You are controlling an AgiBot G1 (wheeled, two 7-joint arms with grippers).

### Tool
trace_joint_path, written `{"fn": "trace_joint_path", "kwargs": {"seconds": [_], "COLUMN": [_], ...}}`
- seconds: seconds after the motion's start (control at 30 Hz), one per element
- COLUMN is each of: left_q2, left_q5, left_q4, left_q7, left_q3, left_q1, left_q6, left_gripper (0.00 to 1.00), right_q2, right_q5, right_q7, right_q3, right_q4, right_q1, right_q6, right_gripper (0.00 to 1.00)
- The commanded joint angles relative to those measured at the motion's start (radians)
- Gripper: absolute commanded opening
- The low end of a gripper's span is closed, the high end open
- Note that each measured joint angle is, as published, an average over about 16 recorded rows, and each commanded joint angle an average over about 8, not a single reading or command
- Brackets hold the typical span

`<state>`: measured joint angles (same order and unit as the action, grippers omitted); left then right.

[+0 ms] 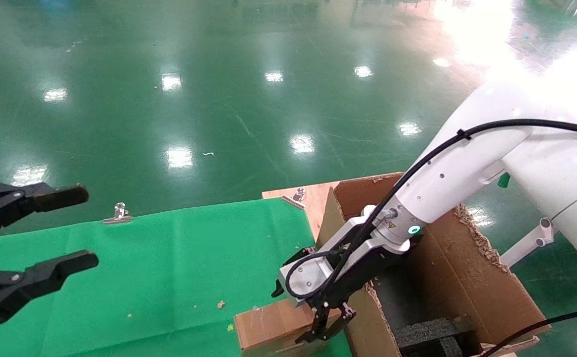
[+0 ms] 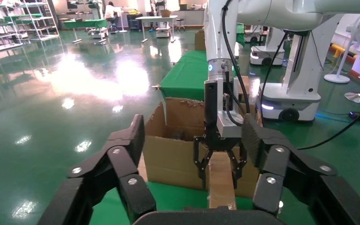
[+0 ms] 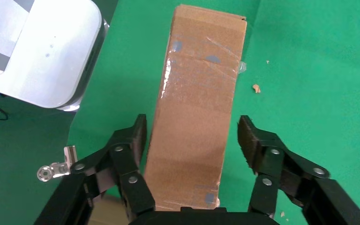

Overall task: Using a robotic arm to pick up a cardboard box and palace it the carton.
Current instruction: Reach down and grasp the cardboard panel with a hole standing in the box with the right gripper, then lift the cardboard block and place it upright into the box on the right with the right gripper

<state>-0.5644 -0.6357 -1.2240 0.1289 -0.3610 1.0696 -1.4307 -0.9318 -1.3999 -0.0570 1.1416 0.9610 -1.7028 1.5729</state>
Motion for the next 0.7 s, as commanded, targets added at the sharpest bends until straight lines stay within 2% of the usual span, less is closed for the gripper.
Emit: {"fn": "trace_joint_path", "kwargs": {"seconds": [0.03,0.5,0.7], "left_q2": [0.0,0.0,0.0], "left_q5": [0.0,0.0,0.0], "left_q4": [0.0,0.0,0.0], "left_q7": [0.0,0.0,0.0], "left_q3": [0.0,0.0,0.0], "left_q1": [0.0,0.0,0.0], "left_q6": [0.0,0.0,0.0], "left_gripper": [1.0,1.0,1.0], "right_q2": [0.0,0.004,0.028], "right_q5": [0.0,0.003,0.036], "right_q7": [0.0,0.001,0.001], "right_q3": [-0.001,-0.002,-0.012], "right_q4": [0.001,0.002,-0.011], "right_q1": [0.0,0.0,-0.033], "right_q6": [0.0,-0.004,-0.006], "right_gripper": [0.0,0.0,0.0]}}
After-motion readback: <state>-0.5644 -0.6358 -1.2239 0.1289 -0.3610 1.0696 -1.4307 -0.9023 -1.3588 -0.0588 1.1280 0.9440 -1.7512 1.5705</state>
